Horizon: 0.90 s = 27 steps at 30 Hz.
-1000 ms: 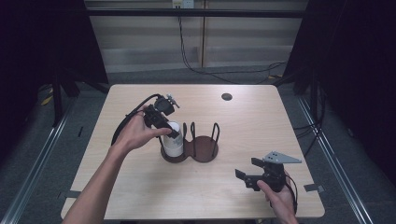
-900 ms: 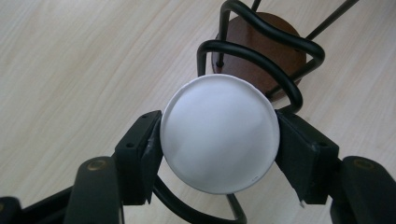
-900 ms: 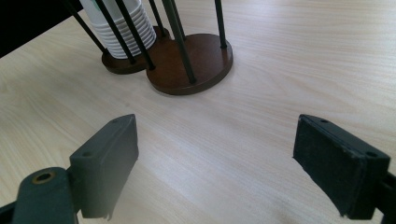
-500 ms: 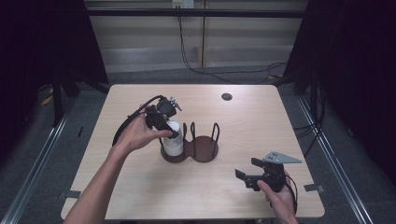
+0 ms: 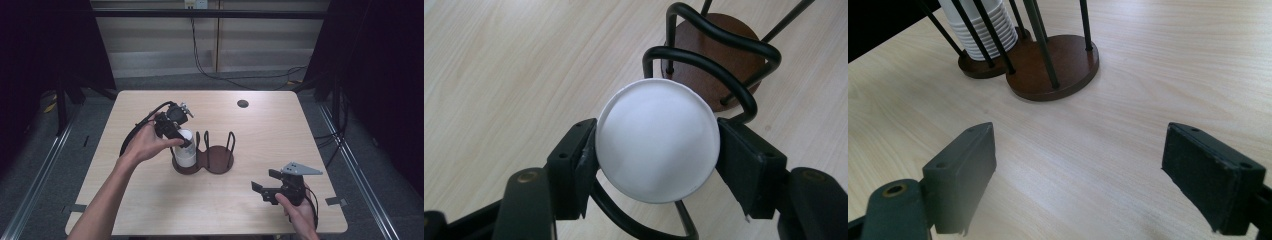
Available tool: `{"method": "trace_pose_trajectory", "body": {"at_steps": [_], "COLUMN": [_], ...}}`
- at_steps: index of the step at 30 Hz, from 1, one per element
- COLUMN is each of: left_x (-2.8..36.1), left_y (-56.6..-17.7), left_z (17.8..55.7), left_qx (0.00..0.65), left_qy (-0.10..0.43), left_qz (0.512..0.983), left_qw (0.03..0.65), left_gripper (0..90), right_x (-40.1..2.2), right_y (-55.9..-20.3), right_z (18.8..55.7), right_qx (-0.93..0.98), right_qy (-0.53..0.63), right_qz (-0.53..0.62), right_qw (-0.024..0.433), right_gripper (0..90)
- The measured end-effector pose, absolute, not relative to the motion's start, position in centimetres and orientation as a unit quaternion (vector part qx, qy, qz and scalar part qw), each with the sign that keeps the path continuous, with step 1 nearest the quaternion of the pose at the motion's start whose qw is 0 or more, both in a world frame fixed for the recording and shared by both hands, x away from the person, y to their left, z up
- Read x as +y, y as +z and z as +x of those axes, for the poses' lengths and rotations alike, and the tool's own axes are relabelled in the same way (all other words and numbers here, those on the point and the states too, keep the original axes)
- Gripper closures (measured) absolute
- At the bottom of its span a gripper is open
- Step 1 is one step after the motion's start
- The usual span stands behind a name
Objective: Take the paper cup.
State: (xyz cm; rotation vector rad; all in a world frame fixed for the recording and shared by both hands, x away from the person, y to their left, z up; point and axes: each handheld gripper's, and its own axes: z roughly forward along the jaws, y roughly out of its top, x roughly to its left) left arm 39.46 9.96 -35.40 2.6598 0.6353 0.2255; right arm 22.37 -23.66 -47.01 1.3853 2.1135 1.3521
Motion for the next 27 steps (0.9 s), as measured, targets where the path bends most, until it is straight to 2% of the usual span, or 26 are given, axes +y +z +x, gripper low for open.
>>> {"method": "trace_pose_trajectory", "body": {"at_steps": [27], "left_x": [10.45], "left_y": [-34.38], "left_z": [39.19], "left_qx": [0.231], "left_qy": [0.077], "left_qz": [0.945], "left_qw": [0.217], "left_gripper": [36.8], "right_x": [-23.49], "right_y": [-47.07], "right_z": [22.45], "right_qx": [0.734], "right_qy": [0.467], "right_qz": [0.475], "right_qw": [0.13], "right_gripper": [13.6]}}
